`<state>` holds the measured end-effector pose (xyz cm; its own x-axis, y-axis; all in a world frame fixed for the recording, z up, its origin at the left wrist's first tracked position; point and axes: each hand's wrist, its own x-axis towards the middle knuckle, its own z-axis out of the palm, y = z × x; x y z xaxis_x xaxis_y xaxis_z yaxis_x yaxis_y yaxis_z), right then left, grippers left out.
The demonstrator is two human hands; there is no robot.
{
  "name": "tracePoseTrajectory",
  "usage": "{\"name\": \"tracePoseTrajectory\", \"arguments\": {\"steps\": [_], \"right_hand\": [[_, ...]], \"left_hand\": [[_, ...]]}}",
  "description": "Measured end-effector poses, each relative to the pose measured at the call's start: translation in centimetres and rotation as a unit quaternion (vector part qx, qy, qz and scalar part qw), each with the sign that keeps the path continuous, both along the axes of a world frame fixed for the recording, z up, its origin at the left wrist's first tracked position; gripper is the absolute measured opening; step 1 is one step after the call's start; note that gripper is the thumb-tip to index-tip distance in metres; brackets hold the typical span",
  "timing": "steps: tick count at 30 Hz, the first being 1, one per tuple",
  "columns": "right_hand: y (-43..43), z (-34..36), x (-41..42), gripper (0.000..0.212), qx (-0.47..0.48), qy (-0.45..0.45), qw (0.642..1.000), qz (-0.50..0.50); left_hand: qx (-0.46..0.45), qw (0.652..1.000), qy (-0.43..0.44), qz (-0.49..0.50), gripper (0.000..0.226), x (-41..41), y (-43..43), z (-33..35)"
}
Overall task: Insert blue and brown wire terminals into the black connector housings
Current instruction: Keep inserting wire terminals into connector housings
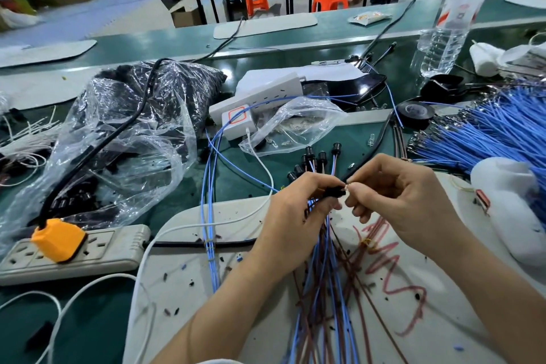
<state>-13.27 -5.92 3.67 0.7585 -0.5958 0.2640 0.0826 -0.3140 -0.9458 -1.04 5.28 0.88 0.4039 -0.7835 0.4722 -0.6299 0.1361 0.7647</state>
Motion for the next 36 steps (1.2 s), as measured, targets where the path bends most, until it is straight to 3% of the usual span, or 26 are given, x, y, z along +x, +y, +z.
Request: {"name": "tracePoseTrajectory", "arguments": {"steps": [5,15,19,36], "right_hand": [[0.2,0.1,0.1,0.007,0.036,0.01,0.999,0.012],[-0.7,0.9,-0.5,0.017,0.185,0.079,0.976,0.084],[-0.7,0.9,-0.5,0.009,0.254,0.073,0.959,0.105],[-0.8,0.8,-0.5,0.015,0.357,0.061,0.923,0.13]], "left_hand": [[-0.007,1.0,-0.014,0.001,0.021,0.1,0.0,-0.1],[-0.004,0.992,0.115,-0.057,0.026,-0.1,0.4,0.2],[-0.012,0.982,0.172,-0.079,0.022,-0.2,0.5,0.2],[-0.042,0.97,0.218,-0.099,0.016,-1.1,0.3,0.9]]}}
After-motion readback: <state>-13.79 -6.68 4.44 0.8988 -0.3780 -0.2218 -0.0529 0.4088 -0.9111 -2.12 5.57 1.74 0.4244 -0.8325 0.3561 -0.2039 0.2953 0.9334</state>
